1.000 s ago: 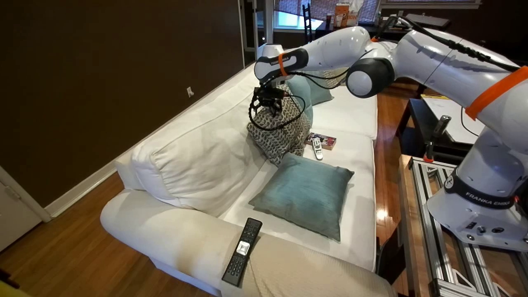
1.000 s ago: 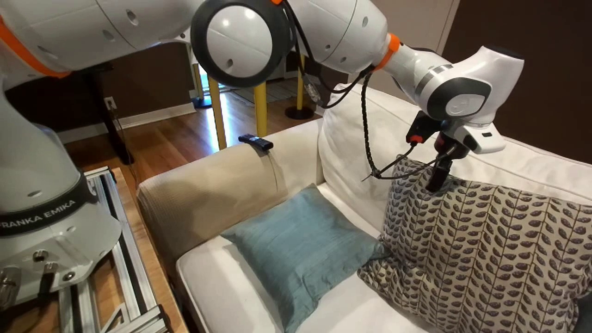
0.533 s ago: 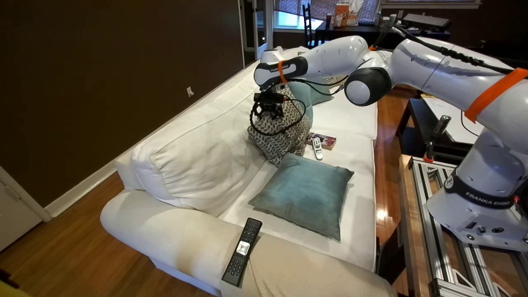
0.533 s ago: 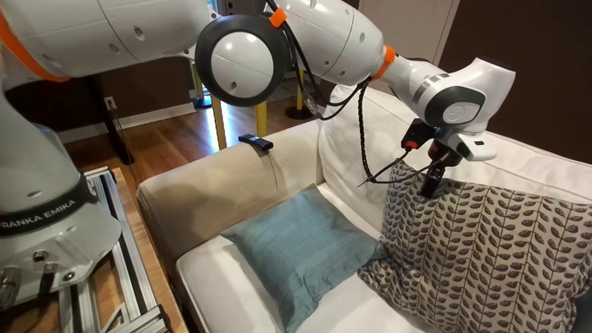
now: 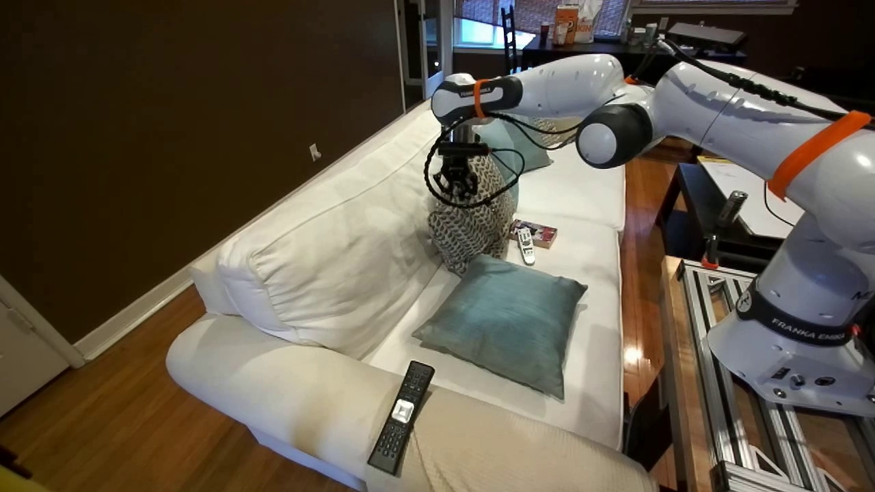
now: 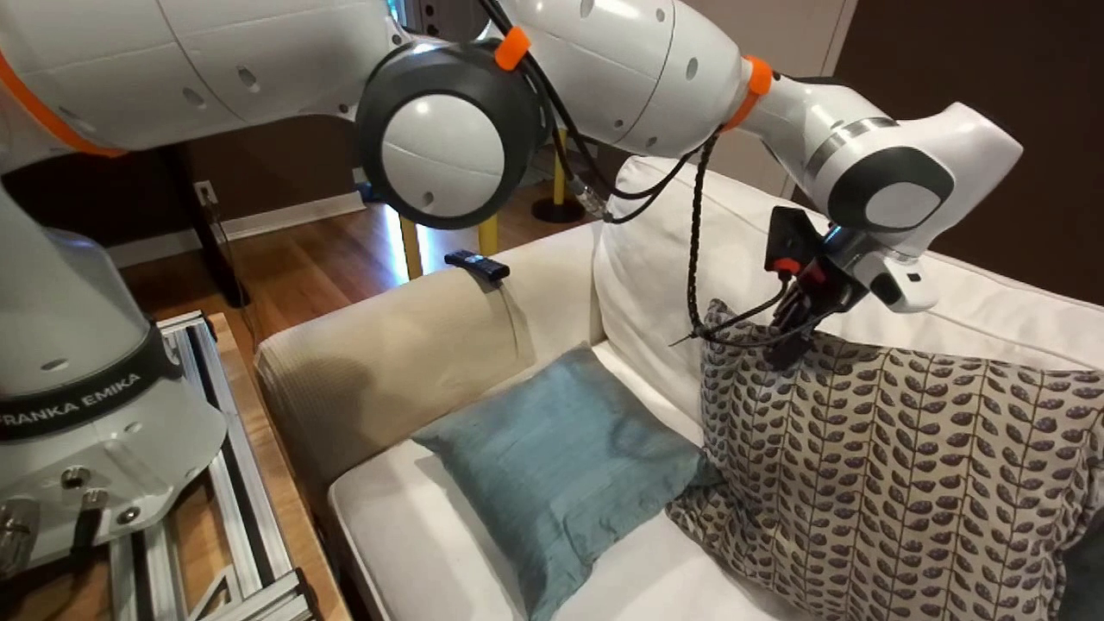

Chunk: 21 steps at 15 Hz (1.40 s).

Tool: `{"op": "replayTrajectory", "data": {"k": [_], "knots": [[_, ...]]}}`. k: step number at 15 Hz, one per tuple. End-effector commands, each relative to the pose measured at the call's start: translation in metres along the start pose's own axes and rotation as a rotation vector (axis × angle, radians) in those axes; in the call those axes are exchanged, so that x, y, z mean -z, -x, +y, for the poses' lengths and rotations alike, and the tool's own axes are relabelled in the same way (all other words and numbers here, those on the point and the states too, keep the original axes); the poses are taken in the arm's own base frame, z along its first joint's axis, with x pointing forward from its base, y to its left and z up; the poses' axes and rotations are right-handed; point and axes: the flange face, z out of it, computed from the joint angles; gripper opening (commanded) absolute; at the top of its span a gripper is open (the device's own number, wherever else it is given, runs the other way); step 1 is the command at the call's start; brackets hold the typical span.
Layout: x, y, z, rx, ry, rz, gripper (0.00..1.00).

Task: Move the first left blue pillow forward, then put the first left brown pillow on the blue pillow

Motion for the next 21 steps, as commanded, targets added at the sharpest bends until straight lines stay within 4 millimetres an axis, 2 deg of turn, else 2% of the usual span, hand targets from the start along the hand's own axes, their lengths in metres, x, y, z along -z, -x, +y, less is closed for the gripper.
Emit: {"op": "replayTrajectory", "data": {"k": [1, 4, 6, 13, 18, 20, 21], "knots": [[-0.004, 0.007, 0.015, 0.079, -0.039, -0.161, 0.01], [0.008, 0.011, 0.019, 0.087, -0.122, -0.239, 0.03], [0.023, 0.009, 0.016, 0.098, -0.164, -0.203, 0.02], [0.107, -0.003, 0.015, 0.127, -0.234, 0.041, 0.03], [0.179, -0.004, 0.010, 0.127, -0.254, 0.296, 0.03], [0.190, -0.003, 0.012, 0.113, -0.212, 0.344, 0.03], [0.192, -0.005, 0.012, 0.110, -0.194, 0.375, 0.35]]}}
